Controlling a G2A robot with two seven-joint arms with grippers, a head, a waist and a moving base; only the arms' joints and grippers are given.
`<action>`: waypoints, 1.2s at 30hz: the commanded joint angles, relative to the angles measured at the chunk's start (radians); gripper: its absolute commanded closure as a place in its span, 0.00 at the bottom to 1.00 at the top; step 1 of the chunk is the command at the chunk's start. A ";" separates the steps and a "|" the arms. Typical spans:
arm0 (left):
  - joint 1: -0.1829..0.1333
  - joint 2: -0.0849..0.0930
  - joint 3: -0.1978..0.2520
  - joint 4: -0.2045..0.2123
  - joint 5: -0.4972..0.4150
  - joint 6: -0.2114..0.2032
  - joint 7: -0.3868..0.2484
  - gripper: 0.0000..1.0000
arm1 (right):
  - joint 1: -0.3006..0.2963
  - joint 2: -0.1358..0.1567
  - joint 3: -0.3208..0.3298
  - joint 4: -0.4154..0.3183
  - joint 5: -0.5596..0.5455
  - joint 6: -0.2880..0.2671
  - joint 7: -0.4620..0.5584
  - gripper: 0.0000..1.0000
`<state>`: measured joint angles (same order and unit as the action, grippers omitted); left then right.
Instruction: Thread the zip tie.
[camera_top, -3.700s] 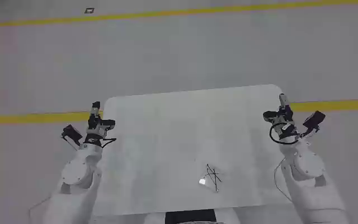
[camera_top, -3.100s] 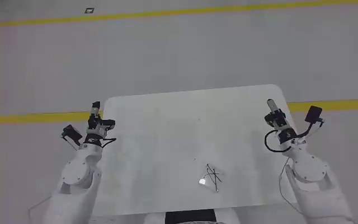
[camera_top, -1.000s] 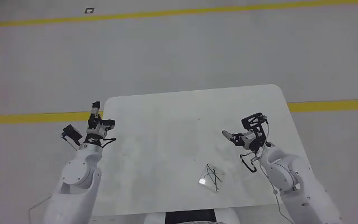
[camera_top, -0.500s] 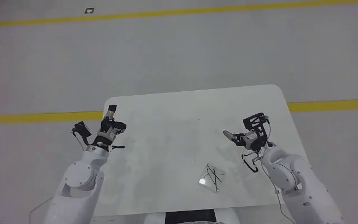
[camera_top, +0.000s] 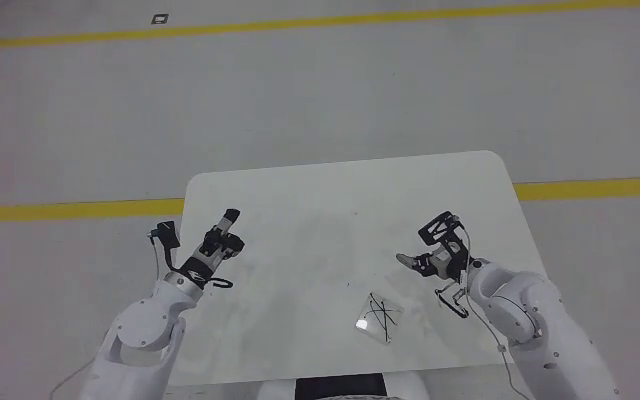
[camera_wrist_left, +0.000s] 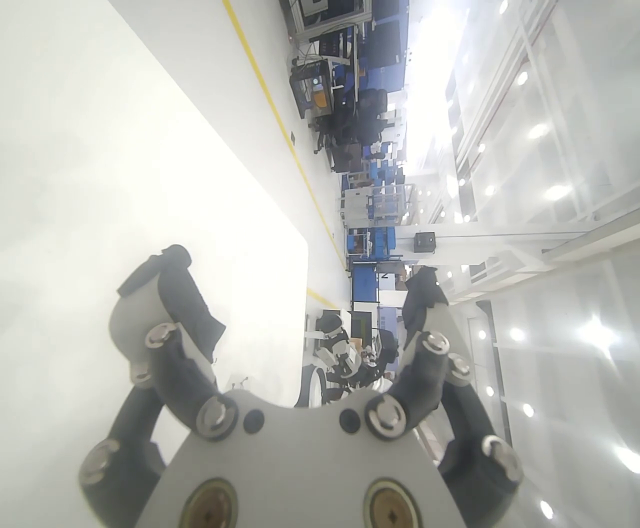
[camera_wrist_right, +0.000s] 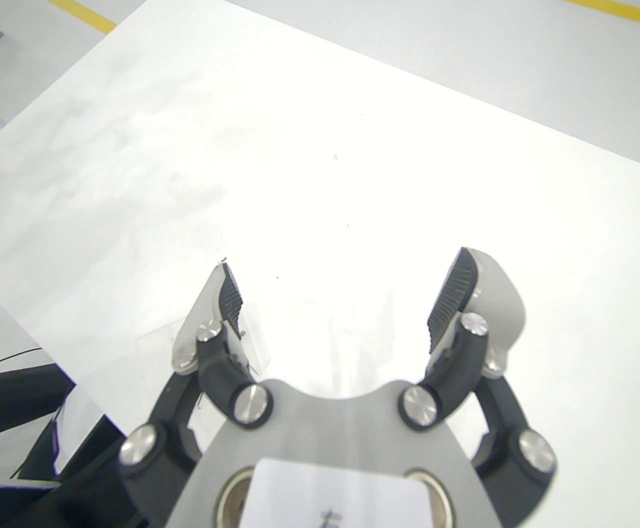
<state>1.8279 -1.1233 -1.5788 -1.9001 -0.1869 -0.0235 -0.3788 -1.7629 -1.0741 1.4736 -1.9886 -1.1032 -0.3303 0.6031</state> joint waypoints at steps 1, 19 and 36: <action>0.000 0.000 0.000 0.000 0.000 0.000 0.000 0.00 | 0.000 0.000 0.000 0.000 0.000 0.000 0.000 0.00; 0.000 0.000 0.000 0.000 0.000 0.000 0.000 0.00 | 0.000 0.000 0.000 0.000 0.000 0.000 0.000 0.00; 0.000 0.000 0.000 0.000 0.000 0.000 0.000 0.00 | 0.054 0.010 -0.102 -0.025 -0.097 -0.010 0.156 0.00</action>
<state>1.8280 -1.1234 -1.5788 -1.9001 -0.1867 -0.0235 -0.3789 -1.7092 -1.0640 1.3716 -2.0133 -1.2000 -0.3400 0.7585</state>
